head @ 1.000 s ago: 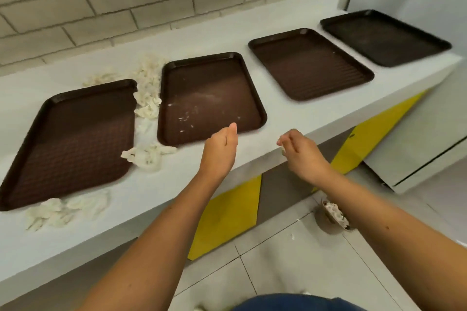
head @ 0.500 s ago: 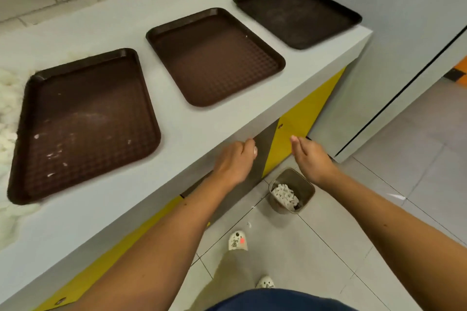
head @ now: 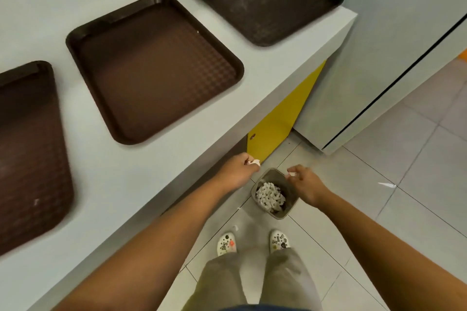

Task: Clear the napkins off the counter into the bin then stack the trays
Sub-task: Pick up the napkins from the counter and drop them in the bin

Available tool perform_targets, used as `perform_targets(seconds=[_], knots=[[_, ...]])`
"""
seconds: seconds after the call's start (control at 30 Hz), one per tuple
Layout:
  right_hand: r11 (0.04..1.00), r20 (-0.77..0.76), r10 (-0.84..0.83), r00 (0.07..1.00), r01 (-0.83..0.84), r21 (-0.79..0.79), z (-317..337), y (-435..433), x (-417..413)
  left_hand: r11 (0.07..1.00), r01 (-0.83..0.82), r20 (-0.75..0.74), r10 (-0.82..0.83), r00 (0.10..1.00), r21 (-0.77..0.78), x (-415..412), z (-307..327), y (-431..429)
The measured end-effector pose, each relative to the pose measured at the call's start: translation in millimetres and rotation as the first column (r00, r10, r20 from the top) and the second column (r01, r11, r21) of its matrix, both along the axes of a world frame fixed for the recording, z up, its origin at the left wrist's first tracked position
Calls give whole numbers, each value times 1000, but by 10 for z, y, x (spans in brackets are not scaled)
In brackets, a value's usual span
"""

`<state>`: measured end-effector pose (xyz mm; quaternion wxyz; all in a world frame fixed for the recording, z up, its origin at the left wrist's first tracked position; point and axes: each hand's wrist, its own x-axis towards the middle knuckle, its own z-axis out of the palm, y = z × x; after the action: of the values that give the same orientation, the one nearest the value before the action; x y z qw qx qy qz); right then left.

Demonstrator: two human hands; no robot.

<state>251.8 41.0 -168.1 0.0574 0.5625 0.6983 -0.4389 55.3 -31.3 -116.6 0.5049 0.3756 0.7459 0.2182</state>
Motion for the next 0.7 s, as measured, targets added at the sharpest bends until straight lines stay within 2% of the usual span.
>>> perform_targets(seconds=[0.17,0.3,0.47,0.6,0.7], knots=[[991,66,104,992,-98,-90,-202,182,195,990,-57,3,58,998,-126,200,-352,147],[993,-5,108,994,-108,-55,-218,326,327,960,-198,58,213,975,-199,417,-567,245],[995,-33,96,995,-97,-16,-213,524,552,910,-300,83,335,938,-285,733,-874,451],[997,-43,75,996,-75,10,-196,631,750,839,-419,178,498,849,-348,982,-1093,612],[995,-36,95,995,-94,27,-171,692,850,794,-443,302,580,757,-416,1088,-1202,673]])
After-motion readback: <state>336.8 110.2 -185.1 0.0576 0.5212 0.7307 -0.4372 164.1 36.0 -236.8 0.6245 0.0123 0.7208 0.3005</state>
